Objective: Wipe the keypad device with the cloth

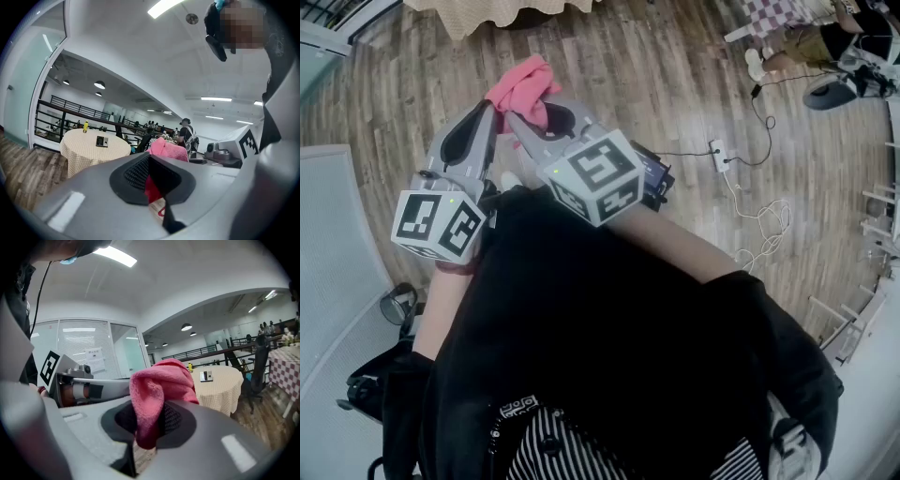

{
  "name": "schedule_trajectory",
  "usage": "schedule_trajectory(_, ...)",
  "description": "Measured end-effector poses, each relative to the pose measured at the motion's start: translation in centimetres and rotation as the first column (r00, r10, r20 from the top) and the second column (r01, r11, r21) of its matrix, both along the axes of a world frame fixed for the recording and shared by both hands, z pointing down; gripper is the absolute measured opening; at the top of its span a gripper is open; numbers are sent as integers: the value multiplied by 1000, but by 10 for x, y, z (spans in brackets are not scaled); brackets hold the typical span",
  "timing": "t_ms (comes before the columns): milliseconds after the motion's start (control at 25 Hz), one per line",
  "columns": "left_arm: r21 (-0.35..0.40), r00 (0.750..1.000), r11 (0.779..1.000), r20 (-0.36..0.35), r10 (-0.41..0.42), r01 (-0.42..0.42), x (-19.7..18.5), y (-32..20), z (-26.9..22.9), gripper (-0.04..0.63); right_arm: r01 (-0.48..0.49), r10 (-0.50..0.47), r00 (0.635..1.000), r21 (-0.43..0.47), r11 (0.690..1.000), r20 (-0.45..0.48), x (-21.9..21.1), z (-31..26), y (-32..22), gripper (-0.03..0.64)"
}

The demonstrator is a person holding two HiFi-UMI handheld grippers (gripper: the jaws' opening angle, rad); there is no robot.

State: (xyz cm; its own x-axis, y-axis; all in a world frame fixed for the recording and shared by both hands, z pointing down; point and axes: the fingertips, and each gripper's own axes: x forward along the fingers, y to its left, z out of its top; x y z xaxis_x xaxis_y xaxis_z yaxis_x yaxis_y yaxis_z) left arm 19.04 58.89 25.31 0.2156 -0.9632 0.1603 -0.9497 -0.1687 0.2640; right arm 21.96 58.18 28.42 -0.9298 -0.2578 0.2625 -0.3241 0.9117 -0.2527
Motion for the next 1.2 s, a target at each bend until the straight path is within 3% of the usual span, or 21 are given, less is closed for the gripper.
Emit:
schedule_trajectory(240, 15, 998, 999, 25, -50, 49, -10, -1, 1, -9, -11, 11, 1000, -12, 1000, 6, 0, 4, -3, 74)
schedule_trajectory(840, 17, 998, 1000, 67, -2, 1, 23, -18, -1, -9, 6, -4, 999, -32, 999, 54, 21, 4, -18, 74)
schedule_trajectory(1200, 4, 995, 1000, 96, 9, -9, 38, -27, -2, -8, -2, 13, 994, -107, 994, 104, 37, 7, -31, 74)
